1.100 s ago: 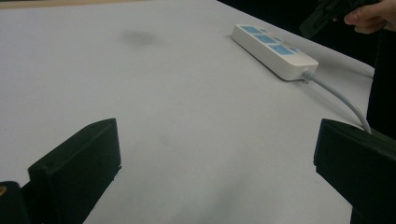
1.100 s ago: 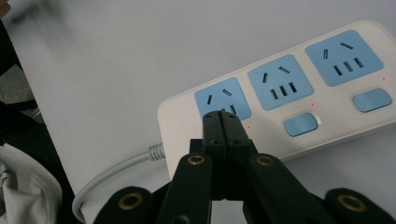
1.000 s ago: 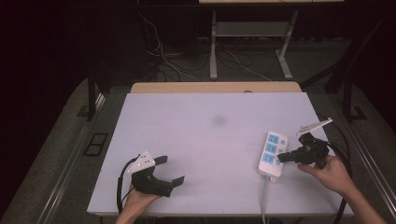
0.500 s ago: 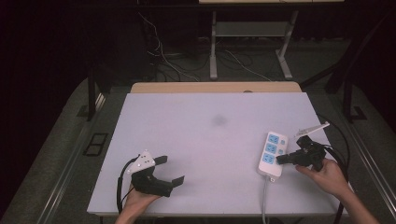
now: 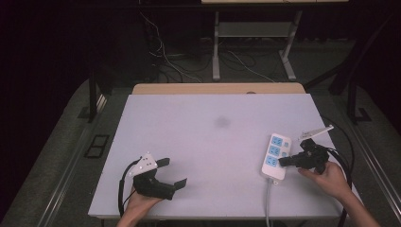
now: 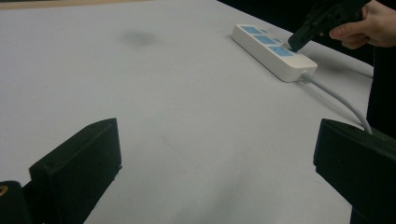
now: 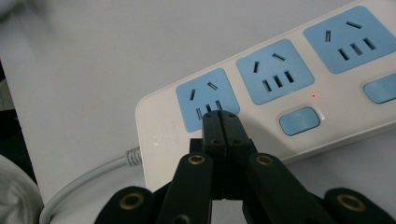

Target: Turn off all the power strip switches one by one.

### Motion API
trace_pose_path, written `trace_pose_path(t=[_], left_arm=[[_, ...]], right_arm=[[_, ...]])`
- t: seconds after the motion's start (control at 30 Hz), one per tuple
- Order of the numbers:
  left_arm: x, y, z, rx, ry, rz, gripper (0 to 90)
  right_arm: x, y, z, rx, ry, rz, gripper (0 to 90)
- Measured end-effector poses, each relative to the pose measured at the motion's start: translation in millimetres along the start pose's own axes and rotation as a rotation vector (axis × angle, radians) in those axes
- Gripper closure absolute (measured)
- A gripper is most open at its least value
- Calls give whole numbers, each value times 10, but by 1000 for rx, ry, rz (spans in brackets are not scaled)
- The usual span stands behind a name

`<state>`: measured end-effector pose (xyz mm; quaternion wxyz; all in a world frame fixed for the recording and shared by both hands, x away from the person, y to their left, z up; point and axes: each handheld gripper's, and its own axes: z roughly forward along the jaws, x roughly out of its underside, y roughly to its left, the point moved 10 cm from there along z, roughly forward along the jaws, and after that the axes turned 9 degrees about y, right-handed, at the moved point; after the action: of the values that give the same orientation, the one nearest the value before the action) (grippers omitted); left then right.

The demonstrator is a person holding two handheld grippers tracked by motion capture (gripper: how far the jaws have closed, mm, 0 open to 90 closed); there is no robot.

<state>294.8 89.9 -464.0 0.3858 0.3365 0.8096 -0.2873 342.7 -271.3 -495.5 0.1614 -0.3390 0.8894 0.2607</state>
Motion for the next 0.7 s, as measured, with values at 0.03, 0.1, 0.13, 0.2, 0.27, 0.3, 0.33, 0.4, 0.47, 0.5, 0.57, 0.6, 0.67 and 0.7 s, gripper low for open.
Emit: trace_pose_path(t=[0.03,0.1,0.13,0.2,0.27,0.3,0.33,0.4,0.47,0.5,0.57,0.6,0.67,0.7], left_arm=[[0,0,0,0,0,0,0],[1,-3,1,1,0,-2,0],[4,-2,1,0,2,0,0],[4,-1,4,1,4,2,0],[4,-3,7,1,5,0,0],[4,-8,10,2,5,-1,0],[4,-10,9,2,5,1,0],[3,-17,9,4,4,2,0],[5,-14,10,2,6,2,0],[6,-11,11,3,6,0,0],[6,-5,11,2,6,-1,0],[7,-3,10,2,6,0,0],[7,-1,8,2,6,1,0],[7,0,6,1,6,2,0]], right_arm=[[5,-2,0,-8,-6,4,900],[9,-4,2,-15,-18,8,900],[17,-4,2,-19,-28,7,900],[24,0,2,-14,-42,6,900],[29,-1,5,-8,-43,9,900],[32,-2,10,-5,-40,7,900],[31,-1,12,1,-45,1,900],[34,5,12,14,-50,-6,900],[36,6,12,15,-54,-7,900],[37,4,12,12,-60,-7,900],[42,3,10,6,-66,-3,900],[42,2,10,5,-67,-2,900],[38,9,8,26,-62,-16,900],[38,9,8,26,-62,-16,900]])
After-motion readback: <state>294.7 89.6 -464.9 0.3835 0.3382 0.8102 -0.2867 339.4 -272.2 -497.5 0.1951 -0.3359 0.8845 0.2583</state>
